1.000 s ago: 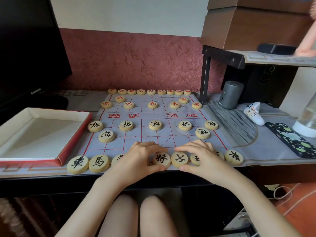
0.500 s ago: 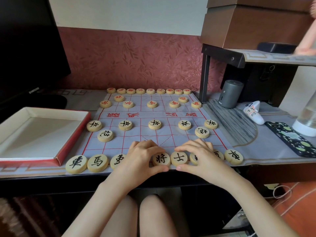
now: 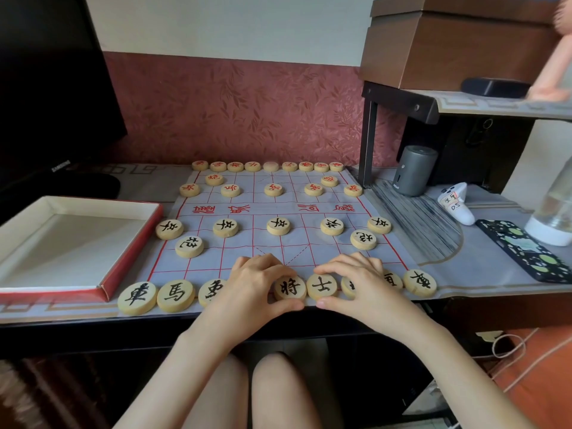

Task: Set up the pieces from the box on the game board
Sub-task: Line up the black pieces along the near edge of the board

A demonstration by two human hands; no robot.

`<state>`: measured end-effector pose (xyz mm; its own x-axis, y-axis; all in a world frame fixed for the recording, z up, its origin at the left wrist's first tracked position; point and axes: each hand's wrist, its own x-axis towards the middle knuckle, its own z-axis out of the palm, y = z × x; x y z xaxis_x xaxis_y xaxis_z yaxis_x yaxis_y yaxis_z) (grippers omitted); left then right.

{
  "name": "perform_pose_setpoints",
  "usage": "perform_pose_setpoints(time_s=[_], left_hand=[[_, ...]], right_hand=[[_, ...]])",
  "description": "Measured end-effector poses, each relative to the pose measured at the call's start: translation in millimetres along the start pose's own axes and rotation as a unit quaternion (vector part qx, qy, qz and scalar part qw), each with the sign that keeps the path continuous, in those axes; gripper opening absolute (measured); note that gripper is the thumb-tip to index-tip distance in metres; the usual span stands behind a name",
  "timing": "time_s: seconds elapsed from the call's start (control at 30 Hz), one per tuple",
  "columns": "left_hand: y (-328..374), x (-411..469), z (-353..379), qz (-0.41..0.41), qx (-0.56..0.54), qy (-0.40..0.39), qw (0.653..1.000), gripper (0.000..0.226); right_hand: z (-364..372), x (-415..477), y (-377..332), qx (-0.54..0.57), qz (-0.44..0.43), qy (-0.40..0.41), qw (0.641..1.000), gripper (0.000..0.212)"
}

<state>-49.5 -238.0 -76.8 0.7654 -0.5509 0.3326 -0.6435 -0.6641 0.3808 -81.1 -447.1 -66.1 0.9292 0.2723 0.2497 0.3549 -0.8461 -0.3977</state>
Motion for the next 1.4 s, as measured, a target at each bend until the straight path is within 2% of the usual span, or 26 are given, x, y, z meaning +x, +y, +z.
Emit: perform_pose_setpoints(time_s=[0.23,0.33,0.5,0.67,0.8,0.97,1.1,1.27,1.4], left_hand=[[2,1,0,-0.013,0.001,0.024,1.000,0.072],[9,5,-2,-0.007,-0.011,0.033,0.999,0.067],[35,25,1,0.034,-0.021,0.004,0.999,0.043],[54,43,19,0.062,-0.038,-0.046,0.996,0.042],[66,50,26,0.042,-0.028,-0.028,0.998,0.049],[73,57,37,0.011,0.016,-0.003,1.000,0.060],[72,59,42,0.001,0.003,0.010,1.000,0.059],[72,58,37,0.009,-0.087,-0.043,0.995,0.052],[70,55,31,0.021,-0.130,-0.094,0.987,0.051]], right_hand=[[-1,-1,2,-0.010,0.000,-0.001,1.000,0.053],[-16,-5,6,0.011,0.031,0.000,0.999,0.050],[-47,-23,31,0.034,0.109,0.008,0.993,0.044],[-57,-39,49,0.025,0.141,-0.018,0.990,0.045],[-55,-43,57,0.025,0.148,-0.006,0.989,0.043],[-51,-39,58,-0.019,0.103,0.023,0.994,0.041],[-46,-34,58,-0.052,0.095,0.039,0.993,0.044],[-47,-35,58,-0.018,0.089,0.011,0.996,0.037],[-53,-42,58,0.055,0.125,-0.025,0.990,0.050]])
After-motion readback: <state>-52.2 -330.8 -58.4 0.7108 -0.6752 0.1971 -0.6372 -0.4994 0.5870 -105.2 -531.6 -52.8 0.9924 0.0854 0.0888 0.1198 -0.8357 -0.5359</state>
